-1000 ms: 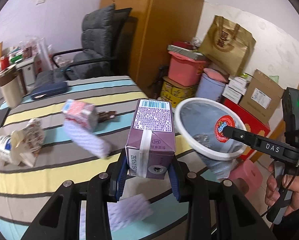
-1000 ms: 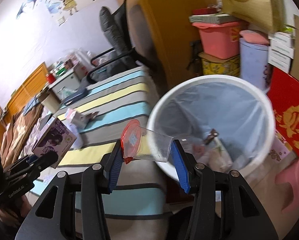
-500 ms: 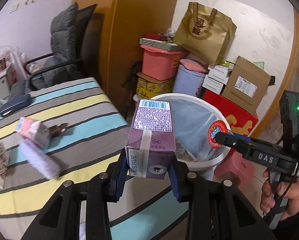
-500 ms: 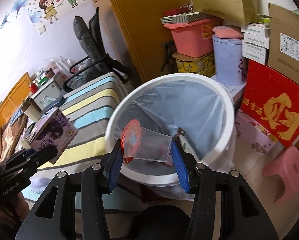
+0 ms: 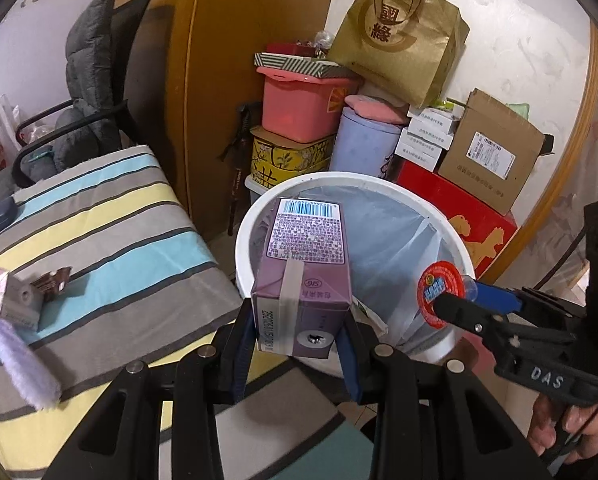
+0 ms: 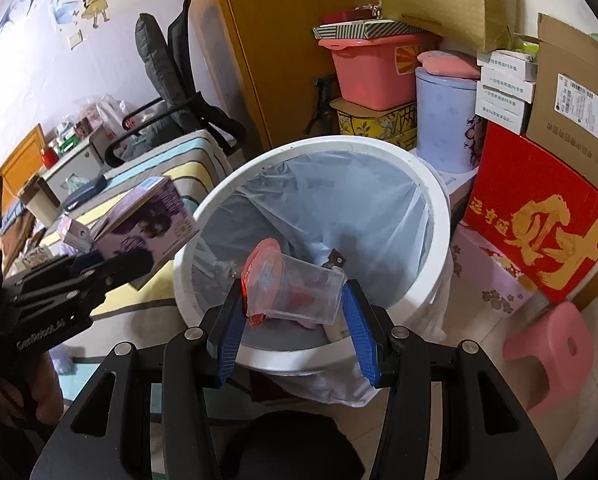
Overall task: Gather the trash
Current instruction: 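Open the left tool to drop the carton while the right tool drops the cup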
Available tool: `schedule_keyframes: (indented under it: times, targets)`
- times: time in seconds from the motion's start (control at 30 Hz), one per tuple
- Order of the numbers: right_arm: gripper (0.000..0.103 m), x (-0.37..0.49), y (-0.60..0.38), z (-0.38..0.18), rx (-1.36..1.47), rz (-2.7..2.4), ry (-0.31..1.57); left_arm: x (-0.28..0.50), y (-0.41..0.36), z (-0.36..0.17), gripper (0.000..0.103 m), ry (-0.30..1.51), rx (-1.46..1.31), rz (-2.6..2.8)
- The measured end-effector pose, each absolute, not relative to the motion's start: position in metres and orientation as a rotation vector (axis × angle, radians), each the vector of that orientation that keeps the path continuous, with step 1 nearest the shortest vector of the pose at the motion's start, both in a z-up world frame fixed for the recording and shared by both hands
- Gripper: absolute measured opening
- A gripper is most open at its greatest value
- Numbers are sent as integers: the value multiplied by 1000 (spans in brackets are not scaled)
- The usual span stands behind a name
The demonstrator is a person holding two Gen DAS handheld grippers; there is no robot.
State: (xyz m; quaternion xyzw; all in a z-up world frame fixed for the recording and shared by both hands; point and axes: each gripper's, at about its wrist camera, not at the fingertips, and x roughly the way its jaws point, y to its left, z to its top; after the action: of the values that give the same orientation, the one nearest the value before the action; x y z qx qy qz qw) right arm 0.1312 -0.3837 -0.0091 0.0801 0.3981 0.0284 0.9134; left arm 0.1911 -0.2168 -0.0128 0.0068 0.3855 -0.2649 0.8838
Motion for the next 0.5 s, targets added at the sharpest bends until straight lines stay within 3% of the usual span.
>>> schedule_keyframes:
  times: [0.37, 0.5]
  targets:
    - [51, 140, -385, -16, 128, 35, 850, 217, -226, -24, 38, 820, -4, -552]
    - [58, 139, -387, -13, 134, 32, 825, 217, -223, -21, 49, 803, -17, -556]
